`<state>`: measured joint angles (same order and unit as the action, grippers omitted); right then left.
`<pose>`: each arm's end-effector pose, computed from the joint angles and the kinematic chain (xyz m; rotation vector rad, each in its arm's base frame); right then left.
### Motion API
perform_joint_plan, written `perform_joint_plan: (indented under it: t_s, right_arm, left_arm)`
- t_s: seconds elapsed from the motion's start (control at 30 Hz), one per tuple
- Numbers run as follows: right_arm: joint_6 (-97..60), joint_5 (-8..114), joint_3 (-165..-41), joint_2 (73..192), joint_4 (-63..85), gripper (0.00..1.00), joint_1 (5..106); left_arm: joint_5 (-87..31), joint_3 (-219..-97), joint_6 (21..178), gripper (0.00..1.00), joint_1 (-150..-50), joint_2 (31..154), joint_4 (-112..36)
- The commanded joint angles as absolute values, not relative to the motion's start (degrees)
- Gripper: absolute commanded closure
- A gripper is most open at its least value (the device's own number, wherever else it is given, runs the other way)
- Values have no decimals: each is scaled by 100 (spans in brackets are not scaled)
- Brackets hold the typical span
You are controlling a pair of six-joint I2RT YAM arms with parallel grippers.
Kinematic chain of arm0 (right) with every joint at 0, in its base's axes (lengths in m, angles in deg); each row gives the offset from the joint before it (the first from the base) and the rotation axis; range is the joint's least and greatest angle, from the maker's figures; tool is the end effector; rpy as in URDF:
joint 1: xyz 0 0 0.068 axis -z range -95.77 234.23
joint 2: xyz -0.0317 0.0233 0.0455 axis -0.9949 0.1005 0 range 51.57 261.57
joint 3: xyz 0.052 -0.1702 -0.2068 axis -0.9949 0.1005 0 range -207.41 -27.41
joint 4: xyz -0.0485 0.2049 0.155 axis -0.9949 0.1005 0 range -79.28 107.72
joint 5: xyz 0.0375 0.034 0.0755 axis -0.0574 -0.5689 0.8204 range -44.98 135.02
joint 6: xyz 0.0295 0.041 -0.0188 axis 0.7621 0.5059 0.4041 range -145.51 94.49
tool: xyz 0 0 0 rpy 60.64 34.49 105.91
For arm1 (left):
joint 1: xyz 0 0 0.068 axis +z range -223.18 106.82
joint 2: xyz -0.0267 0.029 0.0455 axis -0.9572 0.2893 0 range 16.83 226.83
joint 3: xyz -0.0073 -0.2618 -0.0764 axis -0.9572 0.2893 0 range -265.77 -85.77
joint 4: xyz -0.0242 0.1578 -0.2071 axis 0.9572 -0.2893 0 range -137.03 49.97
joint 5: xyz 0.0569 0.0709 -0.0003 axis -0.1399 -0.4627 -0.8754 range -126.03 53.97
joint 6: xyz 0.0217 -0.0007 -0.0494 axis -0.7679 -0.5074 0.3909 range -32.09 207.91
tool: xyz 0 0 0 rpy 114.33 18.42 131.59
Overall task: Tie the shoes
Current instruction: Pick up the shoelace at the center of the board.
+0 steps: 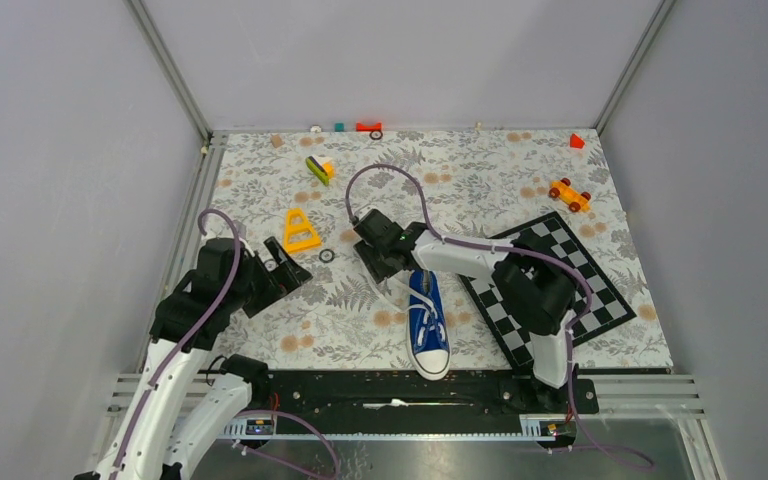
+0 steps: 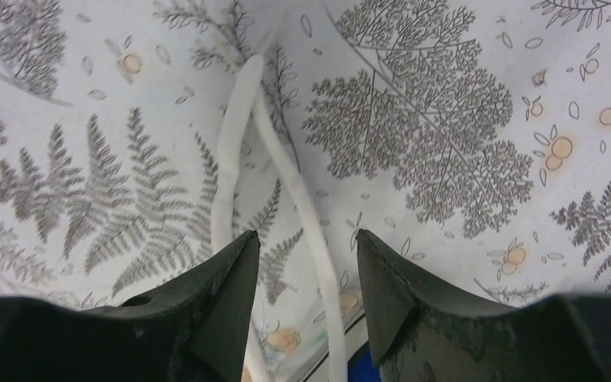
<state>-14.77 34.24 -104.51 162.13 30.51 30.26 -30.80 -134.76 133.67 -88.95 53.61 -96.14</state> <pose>0.2498 0.3320 0.1883 -0.8455 2.3457 0.2443 0.1091 -0.0341 0.3062 -0.5811 2.3521 -0.6223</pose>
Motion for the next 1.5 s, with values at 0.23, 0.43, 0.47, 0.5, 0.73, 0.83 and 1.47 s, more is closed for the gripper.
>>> perform_joint_plan:
  t_s: [0.23,0.43,0.47,0.5,0.73,0.83,1.47]
  right_arm:
    - [-1396,3674,-11280,17301,3376,50,3238]
    - [-1319,3762,-11199,17152,3396,100,3229]
    - [-1301,3738,-11134,17014,3392,100,3229]
    - [-1290,3693,-11070,16826,3395,100,3229]
    - [-965,3355,-10249,14922,3394,100,3534]
    - [-828,3273,-9606,13868,3222,100,3784]
    - [364,1688,-6619,9819,3648,100,4039]
  left_arm:
    - [-2886,-13380,13373,1,-8857,5098,-9480]
    - [-2879,-13391,13336,1,-8857,5213,-9425]
    - [-2860,-13374,13328,1,-8859,5239,-9383]
    - [-2827,-13349,13322,1,-8863,5259,-9334]
    - [-2201,-12709,13515,5,-9215,5551,-8147]
    - [-2411,-12523,13840,8,-9705,5881,-7724]
    - [-4649,-13670,15295,39,-11634,9860,-6714]
